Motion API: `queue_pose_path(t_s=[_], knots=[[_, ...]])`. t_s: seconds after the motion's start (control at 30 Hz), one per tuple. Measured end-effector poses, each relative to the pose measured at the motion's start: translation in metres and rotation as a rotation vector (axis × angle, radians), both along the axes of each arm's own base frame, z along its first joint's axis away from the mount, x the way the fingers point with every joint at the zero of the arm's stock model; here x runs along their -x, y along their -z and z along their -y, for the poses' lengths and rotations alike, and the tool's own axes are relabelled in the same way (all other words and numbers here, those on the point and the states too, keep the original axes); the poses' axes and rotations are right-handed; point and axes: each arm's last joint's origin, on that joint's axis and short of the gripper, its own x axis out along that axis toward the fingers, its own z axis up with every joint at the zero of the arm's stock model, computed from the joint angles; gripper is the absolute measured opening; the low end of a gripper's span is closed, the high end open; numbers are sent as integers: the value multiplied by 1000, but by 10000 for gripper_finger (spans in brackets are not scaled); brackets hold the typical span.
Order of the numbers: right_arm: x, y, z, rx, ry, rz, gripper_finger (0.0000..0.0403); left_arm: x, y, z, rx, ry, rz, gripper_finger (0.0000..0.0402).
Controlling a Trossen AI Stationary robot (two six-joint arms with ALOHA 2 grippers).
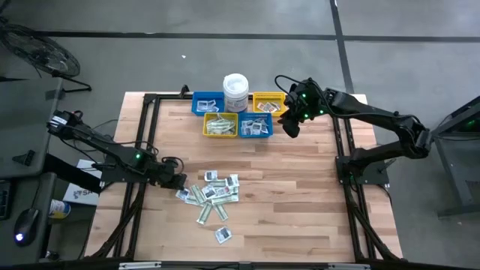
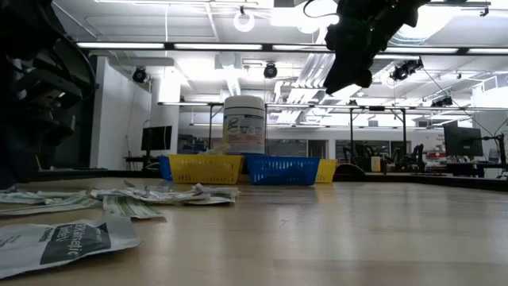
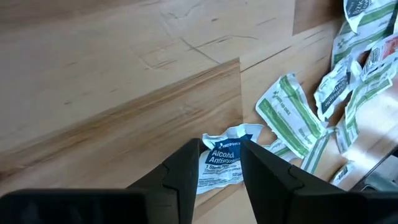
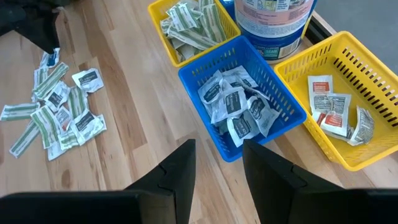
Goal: Pick & Place First Aid Supplies
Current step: Put the blue alcohol pad into the left blue bin
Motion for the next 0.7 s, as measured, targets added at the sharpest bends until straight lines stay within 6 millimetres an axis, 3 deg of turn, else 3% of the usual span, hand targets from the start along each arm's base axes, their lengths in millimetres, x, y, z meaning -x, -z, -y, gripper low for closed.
queue_pose_path(t_s=[0.13,0.4,0.7], knots=[[0,0,0,0,0,0,126,2,2,-1,-1,1,-17,102],[0,0,0,1,-1,-1,126,4,4,-1,-3,4,-41,8],[0,0,0,12,-2,-5,126,0,-2,0,-10,8,0,2]])
